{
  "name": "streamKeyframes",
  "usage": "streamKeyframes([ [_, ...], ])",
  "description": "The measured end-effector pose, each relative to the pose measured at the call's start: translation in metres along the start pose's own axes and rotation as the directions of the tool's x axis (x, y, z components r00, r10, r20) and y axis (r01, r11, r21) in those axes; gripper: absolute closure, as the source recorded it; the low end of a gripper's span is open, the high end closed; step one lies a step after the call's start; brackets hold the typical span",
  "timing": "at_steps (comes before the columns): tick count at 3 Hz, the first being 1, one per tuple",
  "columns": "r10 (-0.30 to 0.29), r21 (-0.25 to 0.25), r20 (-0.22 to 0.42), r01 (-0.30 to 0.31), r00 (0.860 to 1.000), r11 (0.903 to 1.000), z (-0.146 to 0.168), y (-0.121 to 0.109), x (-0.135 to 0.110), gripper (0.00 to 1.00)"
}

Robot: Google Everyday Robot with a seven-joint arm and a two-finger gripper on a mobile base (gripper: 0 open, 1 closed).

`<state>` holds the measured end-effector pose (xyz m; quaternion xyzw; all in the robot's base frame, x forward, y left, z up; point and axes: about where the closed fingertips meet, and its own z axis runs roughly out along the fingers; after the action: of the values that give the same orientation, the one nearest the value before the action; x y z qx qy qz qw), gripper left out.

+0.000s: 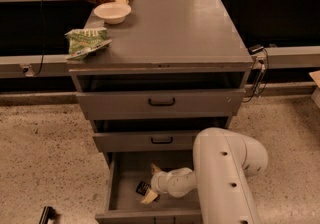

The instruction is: Pick rxbar chocolate from bottom drawer and place on counter

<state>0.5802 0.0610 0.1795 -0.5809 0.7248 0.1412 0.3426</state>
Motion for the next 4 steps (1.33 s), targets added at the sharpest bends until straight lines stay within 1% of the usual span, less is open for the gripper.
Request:
streamKeyframes([
  [1, -0.001, -0.017, -0.002, 0.001, 1.000, 0.9999, 0.022, 0.014, 0.012, 0.00],
  [2, 0.005, -0.009, -0.017, -0.006, 1.000, 0.9999, 0.036, 0.014, 0.027, 0.13],
  [3, 0.023, 0.013, -0.039, -0.022, 0.999, 0.9997, 0.043, 0.006, 0.042, 0.33],
  [4, 0.044, 0.022, -0.048, -0.043, 0.998, 0.9988, 0.046, 0.005, 0.051, 0.56],
])
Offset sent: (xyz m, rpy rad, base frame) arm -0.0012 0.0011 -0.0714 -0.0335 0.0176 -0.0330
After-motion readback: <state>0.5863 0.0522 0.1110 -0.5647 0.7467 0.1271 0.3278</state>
